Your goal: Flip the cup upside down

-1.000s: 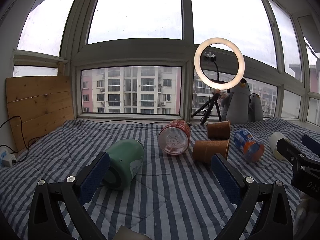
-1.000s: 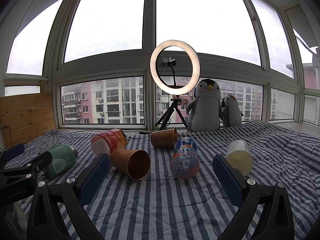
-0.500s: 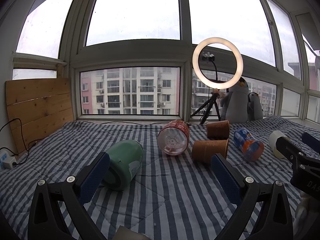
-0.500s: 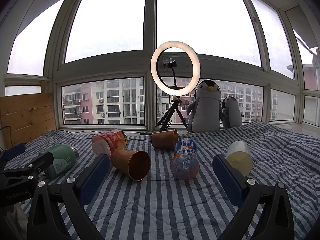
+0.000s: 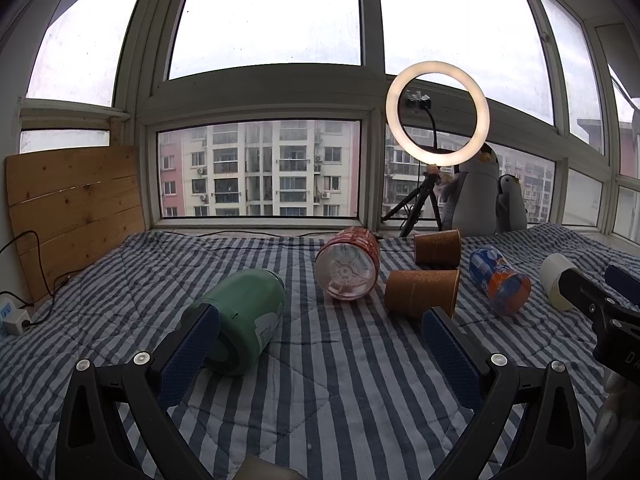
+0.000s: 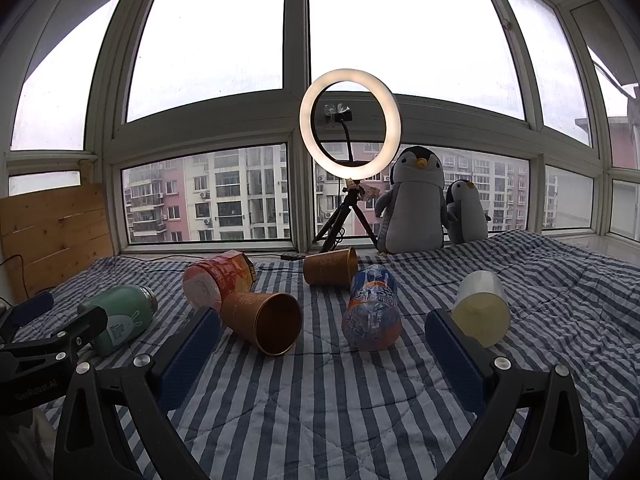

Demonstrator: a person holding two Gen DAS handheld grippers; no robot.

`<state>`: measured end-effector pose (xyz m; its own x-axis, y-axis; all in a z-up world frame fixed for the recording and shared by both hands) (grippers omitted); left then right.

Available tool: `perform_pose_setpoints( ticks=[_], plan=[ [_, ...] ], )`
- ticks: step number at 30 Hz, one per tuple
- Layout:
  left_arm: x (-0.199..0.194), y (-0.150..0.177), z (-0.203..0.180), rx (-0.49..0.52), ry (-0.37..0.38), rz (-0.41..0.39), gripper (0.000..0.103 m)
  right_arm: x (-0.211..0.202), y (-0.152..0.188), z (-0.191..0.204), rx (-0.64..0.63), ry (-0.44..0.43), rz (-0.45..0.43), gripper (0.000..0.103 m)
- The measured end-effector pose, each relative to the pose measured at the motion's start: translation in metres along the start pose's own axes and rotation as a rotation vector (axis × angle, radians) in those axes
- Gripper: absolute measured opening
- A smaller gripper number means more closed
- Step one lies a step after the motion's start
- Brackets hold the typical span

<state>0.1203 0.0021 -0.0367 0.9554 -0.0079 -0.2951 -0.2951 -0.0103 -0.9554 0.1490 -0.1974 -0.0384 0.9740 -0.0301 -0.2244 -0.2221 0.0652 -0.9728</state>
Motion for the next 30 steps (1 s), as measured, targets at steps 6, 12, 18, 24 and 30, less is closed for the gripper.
perform_pose_setpoints(
  ticks=[6,12,18,24,30],
  plan=[
    [0.005,0.002,-0.011,0.049,0.006,0.024,0.103,-0.004,-0.001,-0.018,0.036,-0.004,0.018,0.101],
    [0.007,0.001,-0.012,0.051,0.016,0.032,0.103,0.001,-0.003,-0.059,0.054,0.030,0.050,0.101],
    [0.006,-0.002,-0.006,0.021,0.027,0.029,0.103,0.014,-0.010,-0.113,0.079,0.092,0.078,0.101],
    [0.003,-0.007,0.000,-0.003,0.032,0.015,0.103,0.036,-0.021,-0.169,0.163,0.110,0.139,0.094],
    [-0.002,-0.013,-0.001,0.017,0.019,-0.015,0.103,0.084,-0.024,-0.220,0.259,0.106,0.276,0.054]
  ],
)
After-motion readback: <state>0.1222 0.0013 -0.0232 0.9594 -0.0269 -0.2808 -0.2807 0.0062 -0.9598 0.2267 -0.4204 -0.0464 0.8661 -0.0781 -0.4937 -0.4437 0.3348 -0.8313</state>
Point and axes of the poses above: each gripper's, at about its wrist camera, not at the fingertips, and x roughly the way its jaws point, z to its left, y to its underside, the point moved 10 cm from there along x, roughly the way its jaws point
